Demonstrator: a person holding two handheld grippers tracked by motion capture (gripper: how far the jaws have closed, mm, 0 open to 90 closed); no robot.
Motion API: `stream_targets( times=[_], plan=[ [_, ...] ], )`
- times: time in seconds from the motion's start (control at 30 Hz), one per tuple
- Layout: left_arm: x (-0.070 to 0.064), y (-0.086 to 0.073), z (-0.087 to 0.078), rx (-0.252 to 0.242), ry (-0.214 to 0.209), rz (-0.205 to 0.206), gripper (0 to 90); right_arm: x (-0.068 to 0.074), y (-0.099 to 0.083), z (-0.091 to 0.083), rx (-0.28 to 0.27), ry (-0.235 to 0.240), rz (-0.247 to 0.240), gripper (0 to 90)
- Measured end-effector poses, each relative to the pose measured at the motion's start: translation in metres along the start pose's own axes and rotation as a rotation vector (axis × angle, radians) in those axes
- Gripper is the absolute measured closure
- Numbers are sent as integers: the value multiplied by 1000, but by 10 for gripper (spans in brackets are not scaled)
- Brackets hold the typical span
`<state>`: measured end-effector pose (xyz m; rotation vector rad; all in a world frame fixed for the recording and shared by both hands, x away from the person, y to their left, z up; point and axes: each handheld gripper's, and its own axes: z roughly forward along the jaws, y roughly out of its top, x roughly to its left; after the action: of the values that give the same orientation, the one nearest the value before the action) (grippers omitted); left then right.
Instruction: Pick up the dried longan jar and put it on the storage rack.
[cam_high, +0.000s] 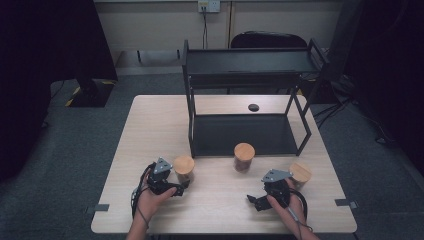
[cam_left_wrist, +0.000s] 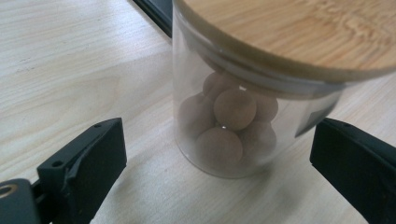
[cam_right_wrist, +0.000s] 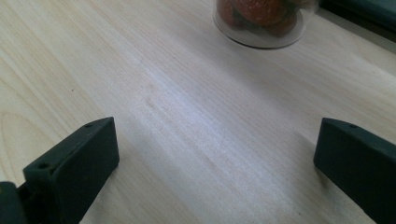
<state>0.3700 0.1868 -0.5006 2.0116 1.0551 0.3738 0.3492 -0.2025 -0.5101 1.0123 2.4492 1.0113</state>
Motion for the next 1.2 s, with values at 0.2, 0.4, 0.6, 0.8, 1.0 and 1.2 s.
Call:
stream_targets(
  times=[0.2,0.4,0.6,0.8,1.0,1.2],
  plan=[
    [0,3,3,-14,-15,-3,34,0,0,0,0,0,0,0],
    [0,5,6,-19,-20,-10,35,0,0,0,0,0,0,0],
    [2,7,8,-21,-20,-9,38,0,0,0,0,0,0,0],
    [2,7,10,-16,-25,-7,38,0,0,0,0,0,0,0],
    [1,10,14,-22,-28,3,43,0,0,0,0,0,0,0],
    [-2,14,16,-38,-32,20,70,0,0,0,0,0,0,0]
  ],
)
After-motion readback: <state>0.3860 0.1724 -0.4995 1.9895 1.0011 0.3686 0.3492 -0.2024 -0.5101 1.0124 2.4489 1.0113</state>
